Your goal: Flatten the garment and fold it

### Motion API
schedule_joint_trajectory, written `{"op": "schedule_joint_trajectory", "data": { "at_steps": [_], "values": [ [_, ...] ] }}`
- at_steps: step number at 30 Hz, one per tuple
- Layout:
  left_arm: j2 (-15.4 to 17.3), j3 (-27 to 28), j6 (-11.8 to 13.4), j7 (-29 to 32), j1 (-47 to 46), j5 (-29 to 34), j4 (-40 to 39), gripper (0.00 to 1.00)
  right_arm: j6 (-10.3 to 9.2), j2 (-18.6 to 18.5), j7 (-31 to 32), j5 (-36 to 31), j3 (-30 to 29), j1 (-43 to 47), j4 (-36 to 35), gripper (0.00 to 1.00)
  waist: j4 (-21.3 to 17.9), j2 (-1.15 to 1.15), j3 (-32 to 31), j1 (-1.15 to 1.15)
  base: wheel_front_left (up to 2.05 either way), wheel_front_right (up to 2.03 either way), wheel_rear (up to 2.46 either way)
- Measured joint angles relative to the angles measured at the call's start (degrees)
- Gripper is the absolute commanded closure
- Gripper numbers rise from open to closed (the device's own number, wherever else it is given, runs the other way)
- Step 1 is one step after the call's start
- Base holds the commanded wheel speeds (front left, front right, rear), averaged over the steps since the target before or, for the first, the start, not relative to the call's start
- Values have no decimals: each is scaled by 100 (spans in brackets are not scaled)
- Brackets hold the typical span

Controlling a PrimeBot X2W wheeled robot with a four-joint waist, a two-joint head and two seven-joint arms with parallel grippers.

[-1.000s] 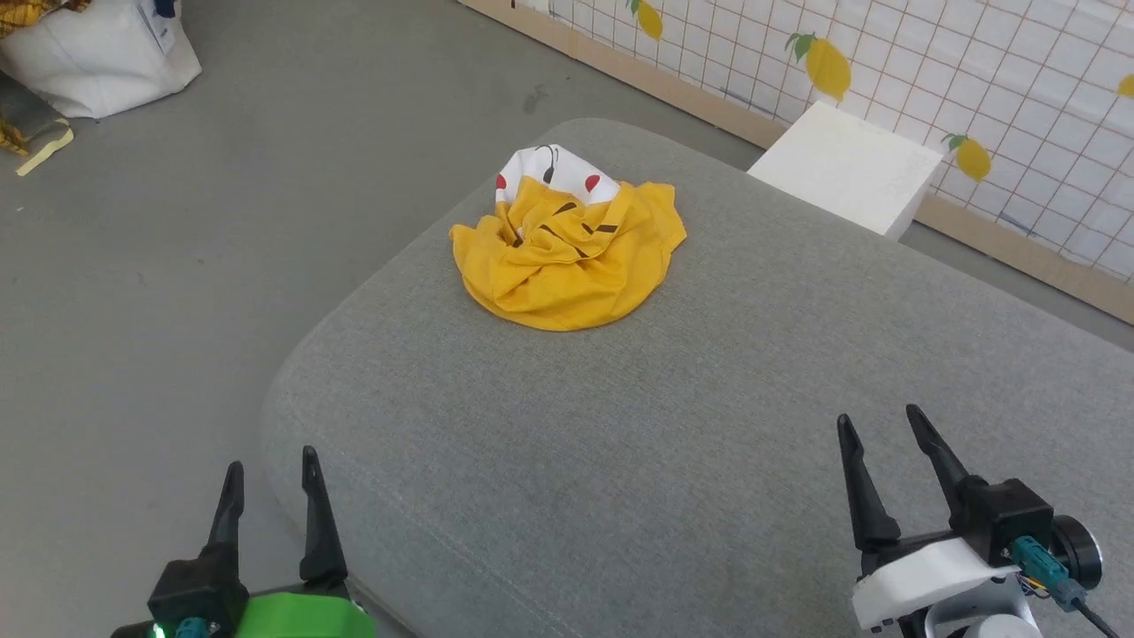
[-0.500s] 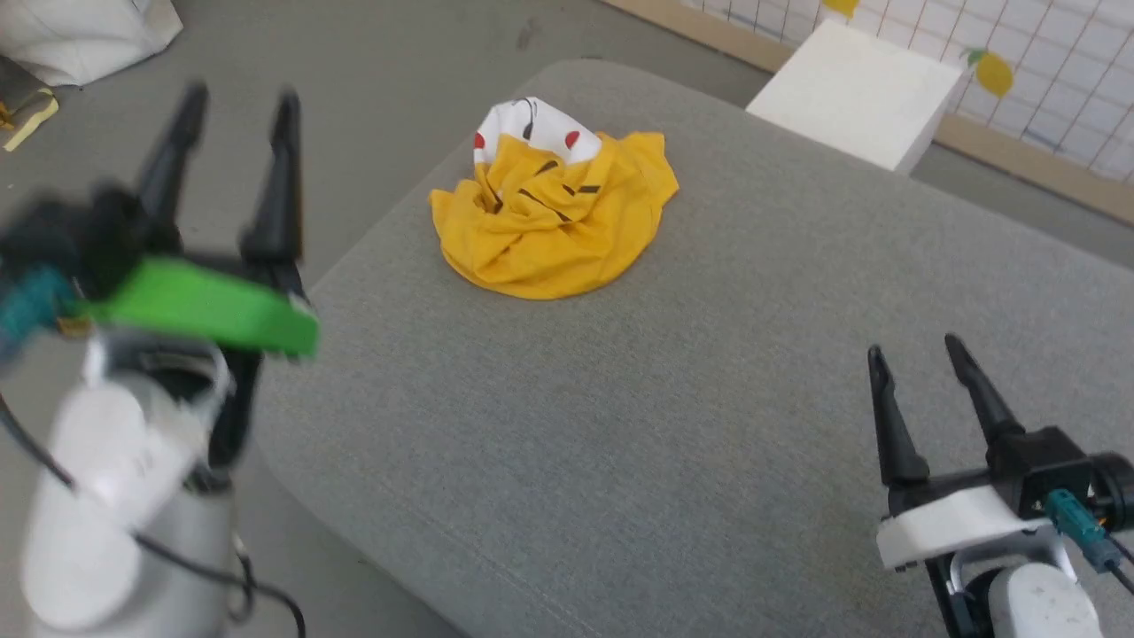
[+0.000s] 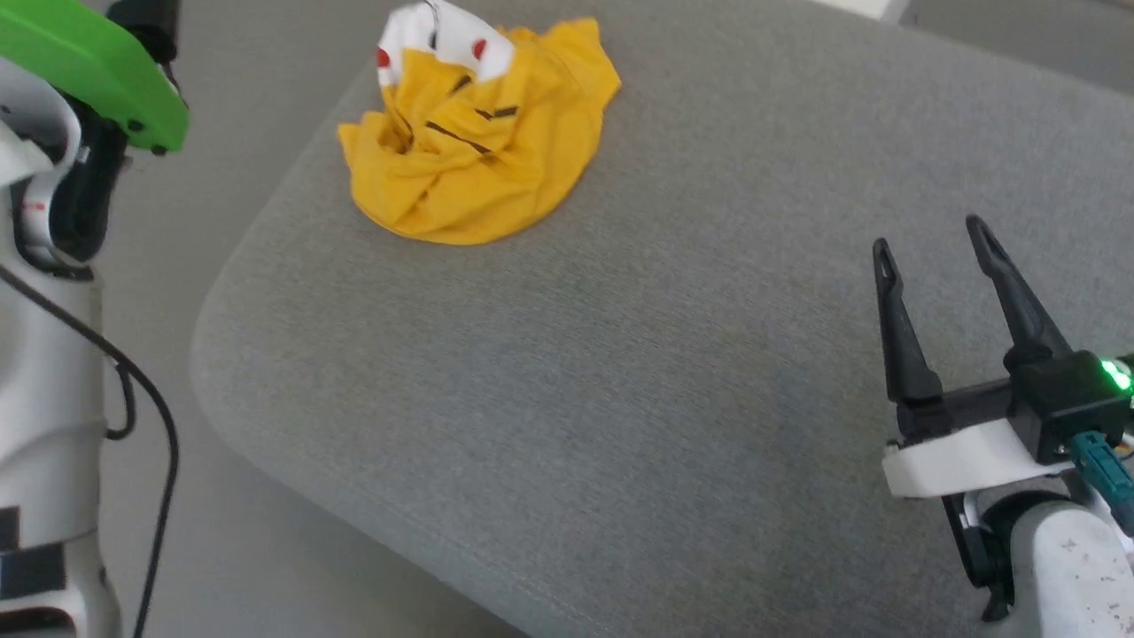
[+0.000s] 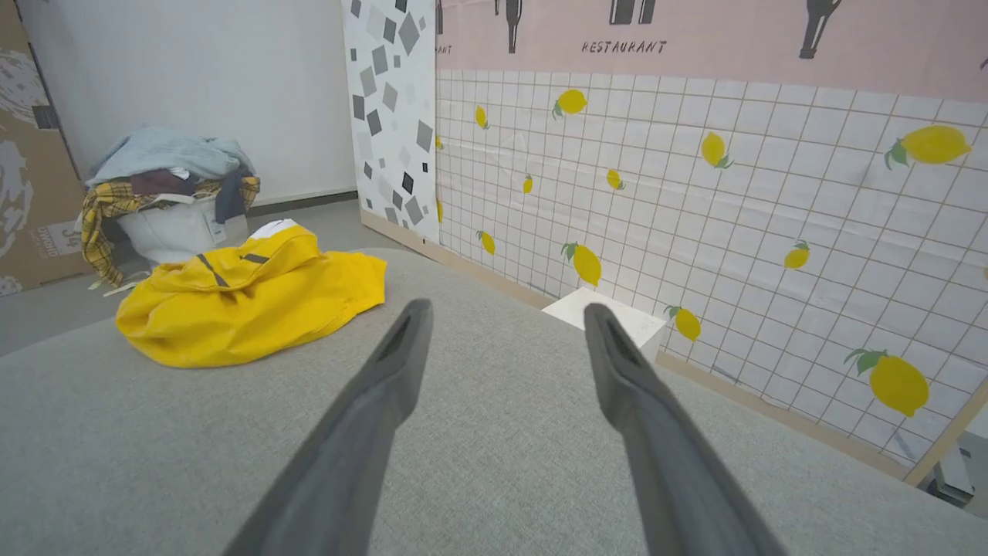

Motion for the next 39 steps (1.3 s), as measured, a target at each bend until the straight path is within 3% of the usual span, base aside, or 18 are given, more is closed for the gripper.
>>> {"op": "schedule_joint_trajectory", "data": {
  "at_steps": [11,16,23,27,28,29,30,34,39],
  "values": [
    [105,-64,-5,368,-272,-474,973,0,0,-153,310,-202,-65,-171,-632,0,-479,0,1087,0,0,0,0],
    [91,-105,-5,805,-271,-677,1336,0,-1,-179,333,-201,-120,-232,-709,0,-703,0,1512,1,0,0,0],
    [130,-339,0,1782,-158,-732,1723,0,-1,-175,323,-198,-154,-232,-706,0,-1052,0,1805,0,0,0,0],
    [213,-318,0,1783,-82,-775,1802,0,-1,-165,290,-189,-141,-262,-682,0,-1232,0,1852,0,0,0,0],
    [230,-313,0,1770,-77,-789,1817,38,0,-163,279,-188,-141,-274,-673,0,-1265,0,1851,0,0,0,0],
    [247,-305,0,1684,-62,-798,1825,89,-1,-158,264,-188,-144,-286,-669,0,-1305,0,1844,0,0,0,0],
    [256,-302,0,1618,-47,-817,1840,100,-1,-154,254,-188,-148,-297,-664,0,-1336,0,1830,0,0,0,0],
    [278,-249,0,1263,-5,-848,1870,100,0,-138,196,-179,-213,-321,-592,0,-1391,0,1707,0,0,0,0],
    [547,-142,0,978,-21,-860,1816,100,0,-74,42,-110,-293,-321,-408,0,-1419,0,1447,0,0,0,0]
  ]
}}
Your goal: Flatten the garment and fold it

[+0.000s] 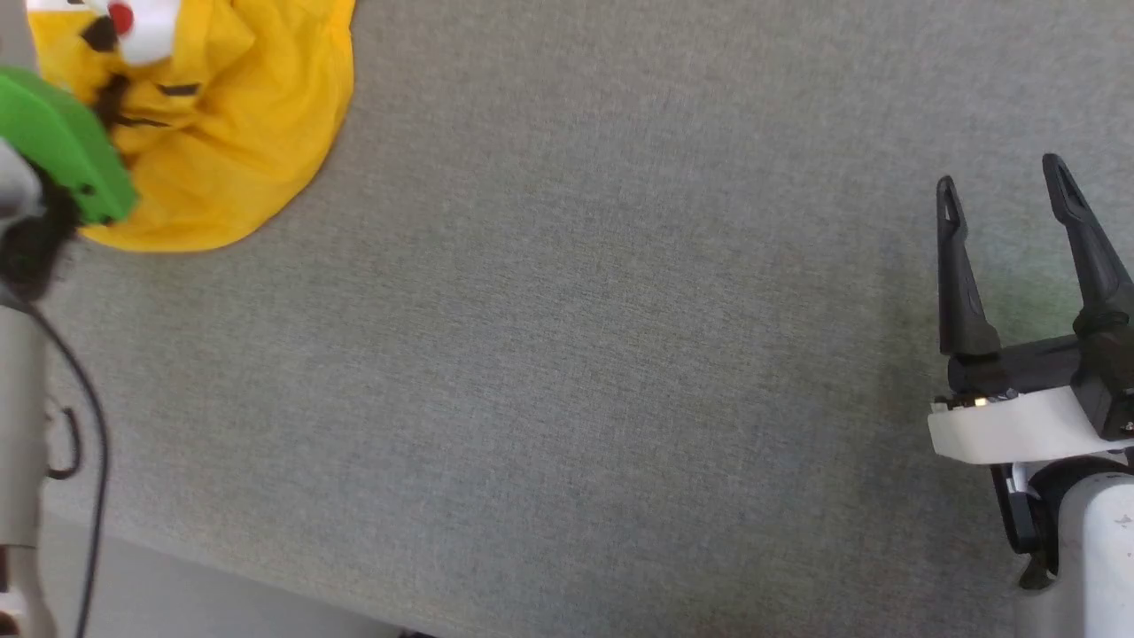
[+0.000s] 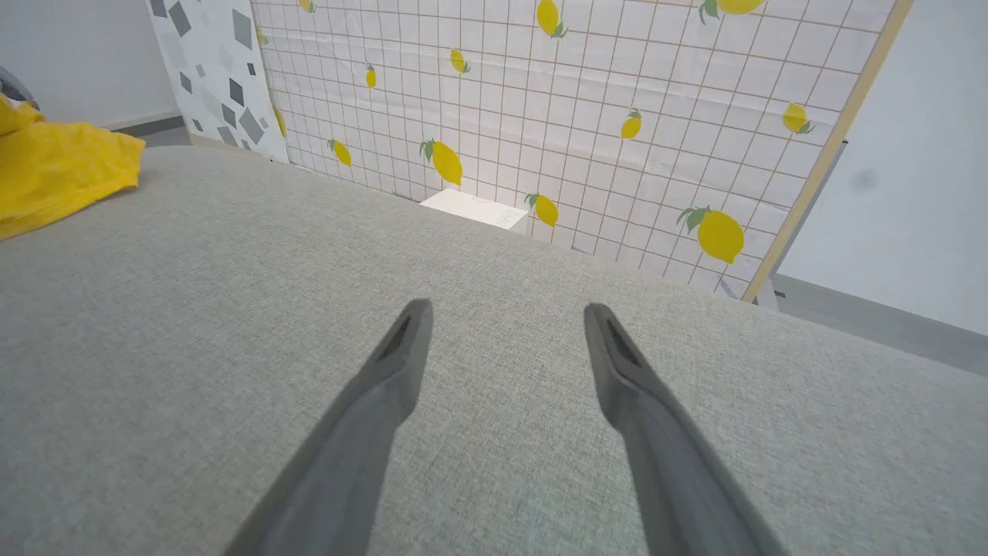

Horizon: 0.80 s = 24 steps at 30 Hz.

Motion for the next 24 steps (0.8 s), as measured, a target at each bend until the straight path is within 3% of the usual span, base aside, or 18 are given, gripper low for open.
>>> {"op": "schedule_joint_trajectory", "data": {
  "at_steps": [15,24],
  "values": [
    [603,146,-4,157,-497,-187,-1220,100,0,60,-500,600,-378,215,758,0,-115,0,-1280,-1,0,0,0],
    [402,-460,-5,803,-1180,-400,-2413,100,0,66,-687,849,-798,411,1009,0,-326,0,-2159,-1,0,0,0]
  ]
}}
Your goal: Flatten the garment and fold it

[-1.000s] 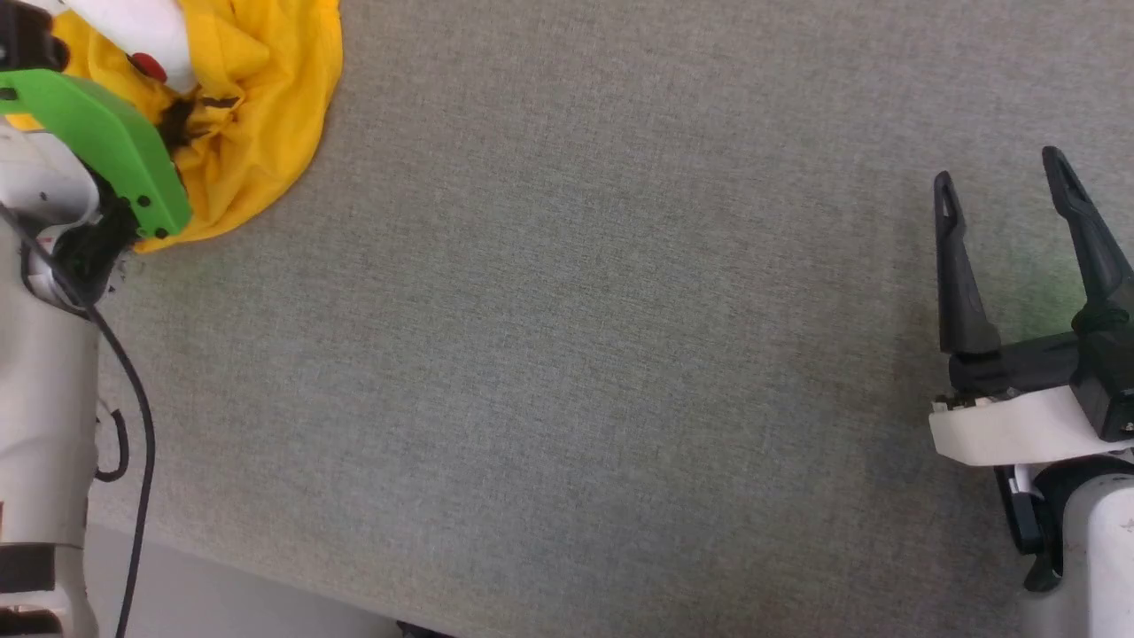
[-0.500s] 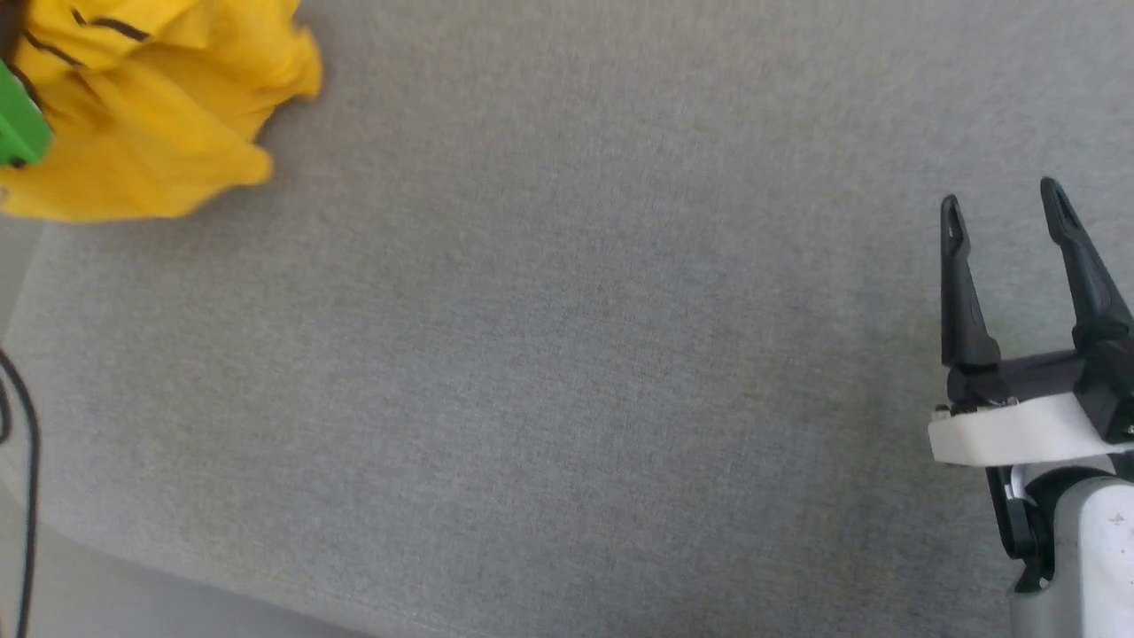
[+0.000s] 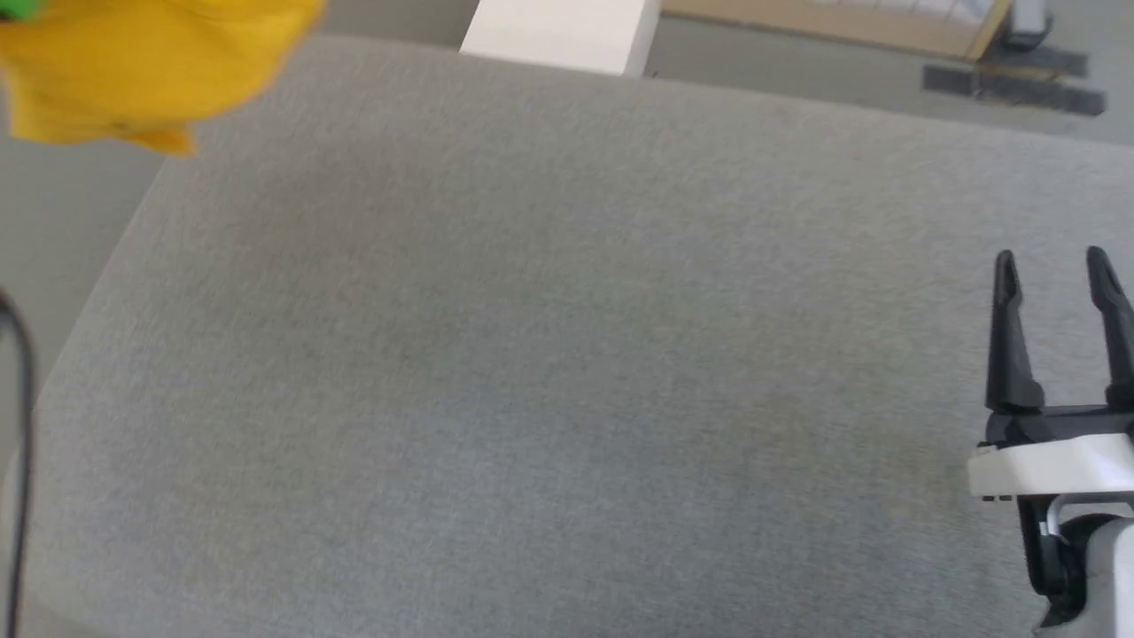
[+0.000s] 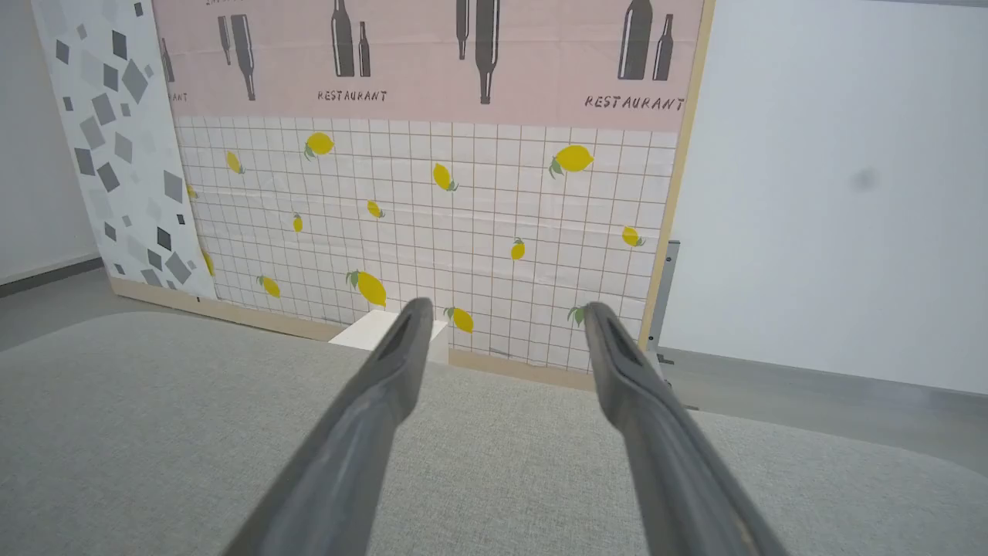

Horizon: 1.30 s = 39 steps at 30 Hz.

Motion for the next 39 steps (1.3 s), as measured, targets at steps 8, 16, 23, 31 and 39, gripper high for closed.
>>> {"op": "schedule_joint_trajectory", "data": {
  "at_steps": [8,16,23,31,39],
  "values": [
    [-653,-714,2,254,-105,-320,-576,100,0,1,-41,-2,-310,27,-53,0,-385,0,-266,0,0,0,0],
    [-1448,-1436,8,393,24,-530,-1073,100,0,0,15,16,-519,66,-246,0,-829,0,-352,0,0,0,0],
    [-2187,-2042,84,18,691,-576,-1038,100,0,0,35,52,-595,65,-348,0,-1163,0,-231,0,0,0,0],
    [-2515,-2709,119,-988,1581,-85,-83,100,0,0,13,170,-522,54,-330,0,-1402,0,119,0,0,0,0],
    [-2737,-3257,255,-1667,2273,241,1581,100,0,0,-97,242,-393,-52,-145,0,-1664,0,475,0,0,0,0]
  ]
}}
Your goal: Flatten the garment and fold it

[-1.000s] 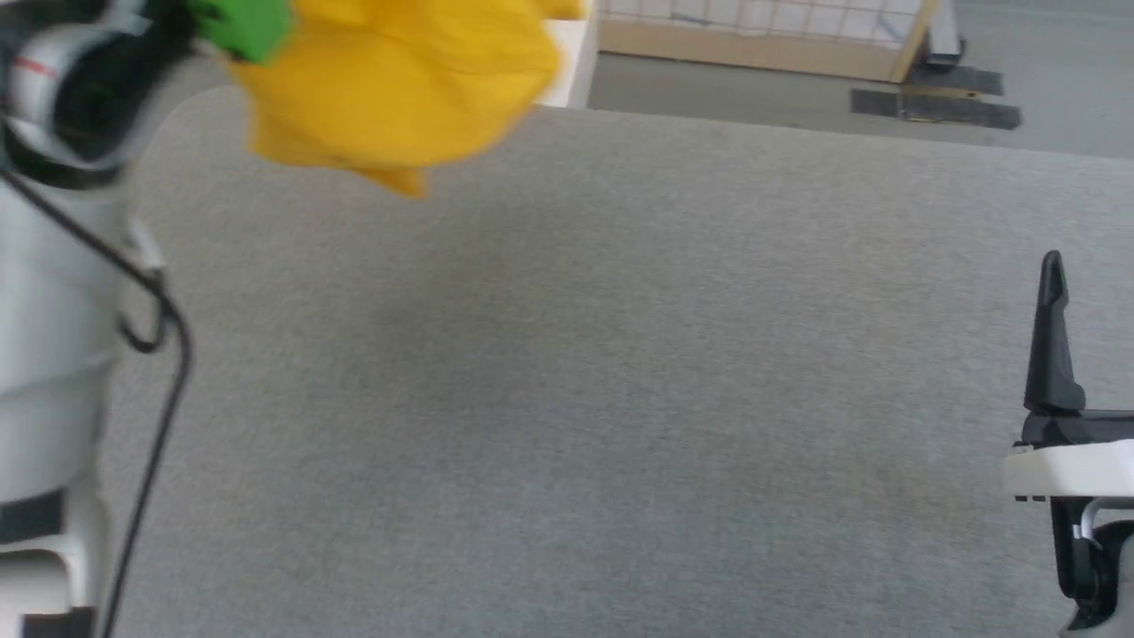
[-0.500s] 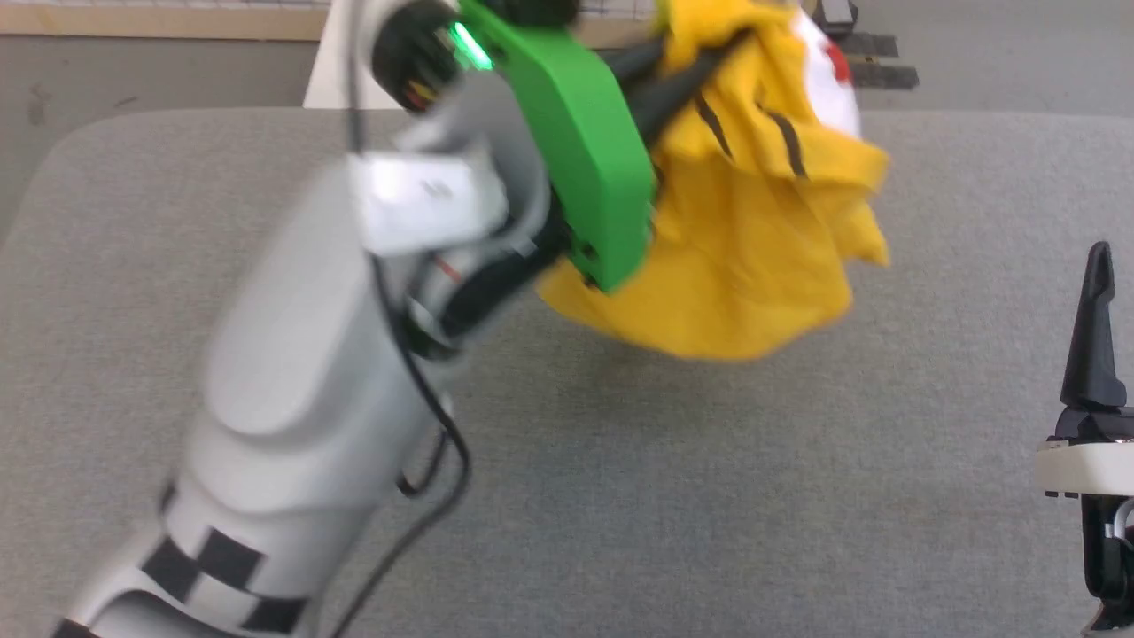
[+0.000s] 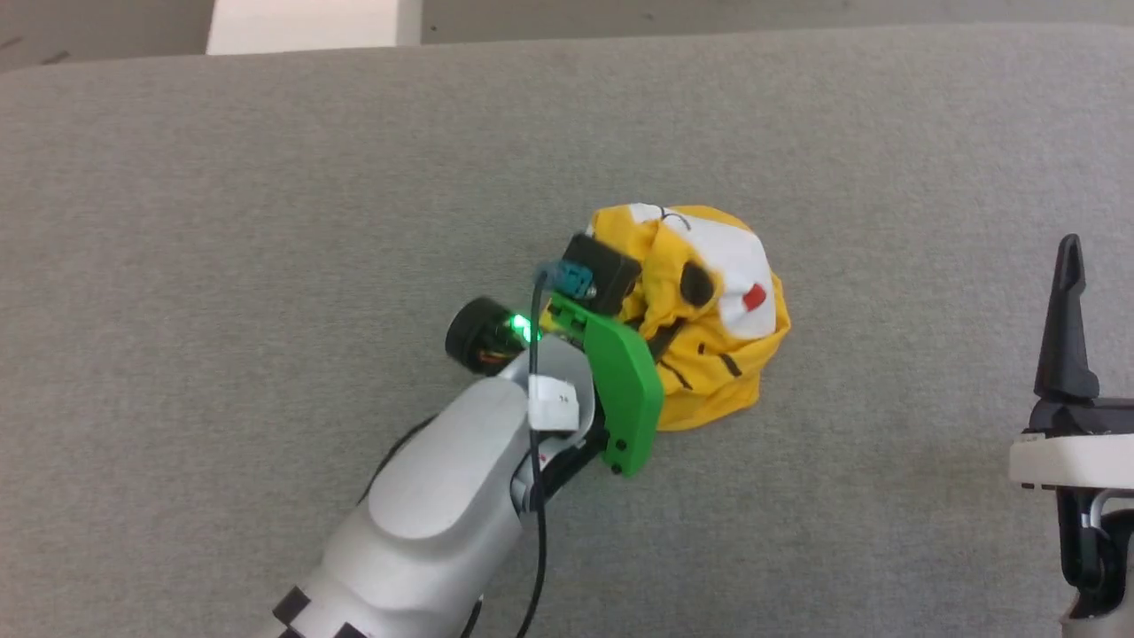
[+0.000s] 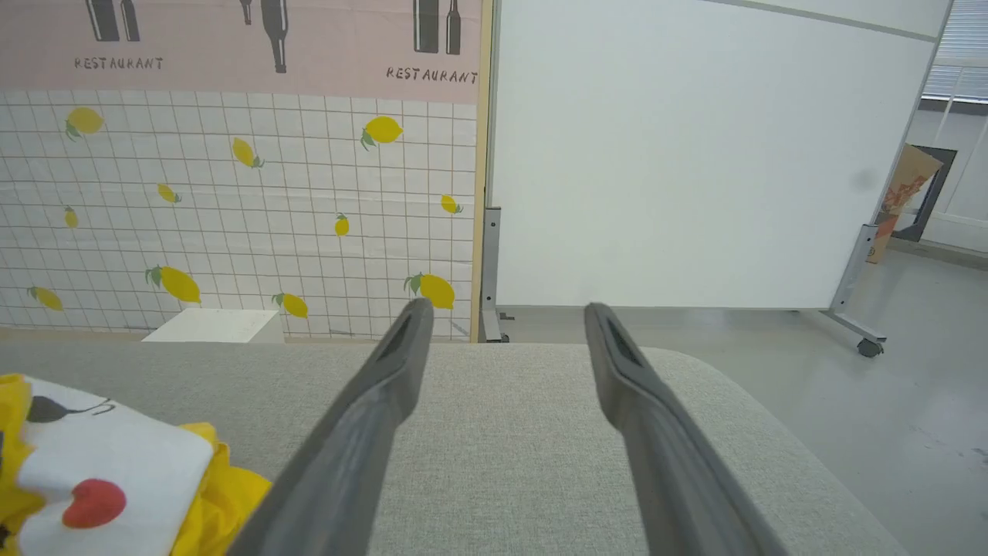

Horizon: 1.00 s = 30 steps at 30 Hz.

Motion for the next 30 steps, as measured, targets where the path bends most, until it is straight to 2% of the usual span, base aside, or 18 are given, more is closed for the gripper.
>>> {"op": "schedule_joint_trajectory", "data": {
  "at_steps": [1,2,3,4,11,14,17,20,24,27,30],
  "values": [
    [-13,-33,0,-64,0,0,140,100,0,0,-16,1,3,-26,25,0,-35,0,28,0,0,0,0],
    [-30,-41,0,-136,-2,-1,225,90,0,-1,-20,1,3,-44,40,0,-61,0,46,0,0,0,0],
    [-53,-35,1,-232,-7,-1,300,64,0,-1,-20,0,-1,-48,58,0,-88,0,63,0,0,0,0],
    [-80,-29,3,-319,-22,-1,356,0,0,-1,-22,0,-13,-48,89,0,-106,0,67,0,0,0,0],
    [-91,218,107,-948,-221,14,166,0,-1,-1,-62,-10,-122,-25,201,0,-41,0,-123,0,0,0,0],
    [118,438,230,-1156,-197,9,-272,0,-1,-1,-60,-18,-147,6,221,0,38,0,-264,0,0,0,0],
    [499,667,446,-1284,-34,18,-866,0,-1,-1,-44,-19,-165,96,223,0,124,0,-412,0,0,0,0],
    [923,942,772,-1457,400,53,-1529,0,0,-1,-11,-19,-151,183,220,0,215,0,-554,0,0,0,0],
    [1472,1423,1417,-2025,1253,322,-2399,0,-1,-1,-3,-16,-105,309,202,0,333,0,-713,0,0,0,0],
    [1700,1762,1830,-2582,1979,477,-2853,0,-1,0,14,-16,-58,417,193,0,399,0,-782,0,0,0,0],
    [1742,2064,2187,-3034,2707,606,-3181,0,-1,-1,19,-13,-33,503,192,0,446,0,-815,0,0,0,0]
  ]
}}
